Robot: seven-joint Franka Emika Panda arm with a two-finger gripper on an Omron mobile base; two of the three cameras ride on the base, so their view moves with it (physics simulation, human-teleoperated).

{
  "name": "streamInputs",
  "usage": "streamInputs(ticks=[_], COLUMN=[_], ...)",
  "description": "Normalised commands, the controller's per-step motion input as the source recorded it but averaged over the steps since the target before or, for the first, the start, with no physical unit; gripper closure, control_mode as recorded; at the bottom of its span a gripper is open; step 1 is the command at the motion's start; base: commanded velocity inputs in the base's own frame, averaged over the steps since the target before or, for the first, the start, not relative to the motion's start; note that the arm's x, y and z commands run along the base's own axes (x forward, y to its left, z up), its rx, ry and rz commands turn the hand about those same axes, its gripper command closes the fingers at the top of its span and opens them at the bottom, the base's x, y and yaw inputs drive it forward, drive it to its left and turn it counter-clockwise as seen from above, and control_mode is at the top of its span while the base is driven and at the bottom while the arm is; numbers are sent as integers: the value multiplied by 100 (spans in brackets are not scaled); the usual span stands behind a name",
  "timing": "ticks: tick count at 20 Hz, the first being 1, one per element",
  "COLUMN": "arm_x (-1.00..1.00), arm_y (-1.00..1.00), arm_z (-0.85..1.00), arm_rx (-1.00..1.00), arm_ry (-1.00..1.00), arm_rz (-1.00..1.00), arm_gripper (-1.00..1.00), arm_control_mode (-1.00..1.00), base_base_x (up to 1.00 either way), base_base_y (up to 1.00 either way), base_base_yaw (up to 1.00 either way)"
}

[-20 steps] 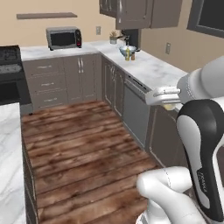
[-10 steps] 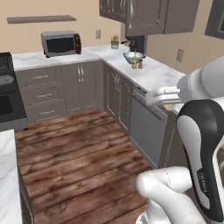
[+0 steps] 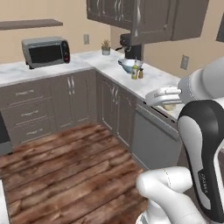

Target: Retrieve the bottle and the shaker from the cabinet and place them next to the mixing bowl on the counter. Then add garlic from the fridge to the mixing bowl.

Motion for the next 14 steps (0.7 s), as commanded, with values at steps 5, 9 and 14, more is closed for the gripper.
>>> streamInputs(ticks=[5,9,14], arm_x=[0,0,0], arm_y=[0,0,0], arm_z=[0,0,0], arm_rx=[0,0,0], arm_ry=[0,0,0], arm_rz=[0,0,0], arm_gripper=[100,100,100], arm_control_mode=[100,100,100], base_base_x=[100,100,100], base_base_y=[47,60,72], base_base_yaw=[-39,-42,-39])
